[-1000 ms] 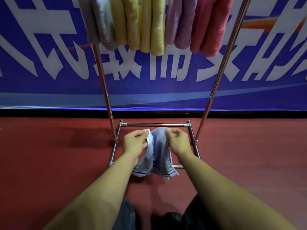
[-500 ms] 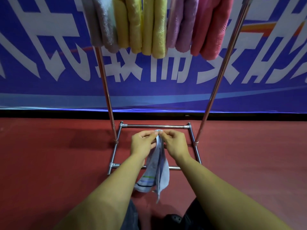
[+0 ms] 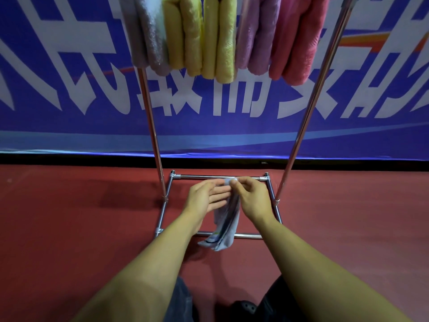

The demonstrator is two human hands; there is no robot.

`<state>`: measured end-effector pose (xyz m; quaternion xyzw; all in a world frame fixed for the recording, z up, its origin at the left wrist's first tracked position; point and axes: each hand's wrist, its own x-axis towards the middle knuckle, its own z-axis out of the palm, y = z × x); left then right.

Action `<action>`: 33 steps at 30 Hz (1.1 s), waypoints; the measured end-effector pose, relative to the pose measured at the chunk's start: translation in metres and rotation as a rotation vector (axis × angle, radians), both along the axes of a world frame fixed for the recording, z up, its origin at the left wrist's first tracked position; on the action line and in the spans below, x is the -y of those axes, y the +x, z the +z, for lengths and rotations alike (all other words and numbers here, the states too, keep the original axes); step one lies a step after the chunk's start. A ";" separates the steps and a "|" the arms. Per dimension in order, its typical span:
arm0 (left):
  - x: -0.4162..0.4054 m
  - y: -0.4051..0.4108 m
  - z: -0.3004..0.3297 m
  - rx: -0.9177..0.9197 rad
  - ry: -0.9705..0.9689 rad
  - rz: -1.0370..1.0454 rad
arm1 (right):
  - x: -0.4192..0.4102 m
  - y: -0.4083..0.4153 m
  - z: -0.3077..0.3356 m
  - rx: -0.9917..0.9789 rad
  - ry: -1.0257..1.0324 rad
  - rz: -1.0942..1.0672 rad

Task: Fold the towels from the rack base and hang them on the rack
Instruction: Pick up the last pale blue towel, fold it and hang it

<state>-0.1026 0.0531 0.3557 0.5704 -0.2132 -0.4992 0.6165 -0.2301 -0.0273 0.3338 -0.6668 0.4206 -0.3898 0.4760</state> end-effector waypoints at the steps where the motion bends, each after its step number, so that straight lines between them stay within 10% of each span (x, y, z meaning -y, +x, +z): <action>1: 0.000 0.003 -0.001 0.118 0.018 0.027 | 0.002 -0.002 0.001 -0.029 -0.027 -0.009; 8: -0.010 0.029 -0.026 0.900 0.101 -0.023 | 0.004 -0.012 0.006 0.026 0.021 0.050; 23: -0.019 0.034 -0.032 1.130 0.359 -0.246 | 0.001 -0.020 0.023 0.309 0.146 -0.065; 33: -0.017 0.024 -0.011 0.878 -0.009 0.006 | 0.021 -0.037 0.007 0.263 0.186 -0.236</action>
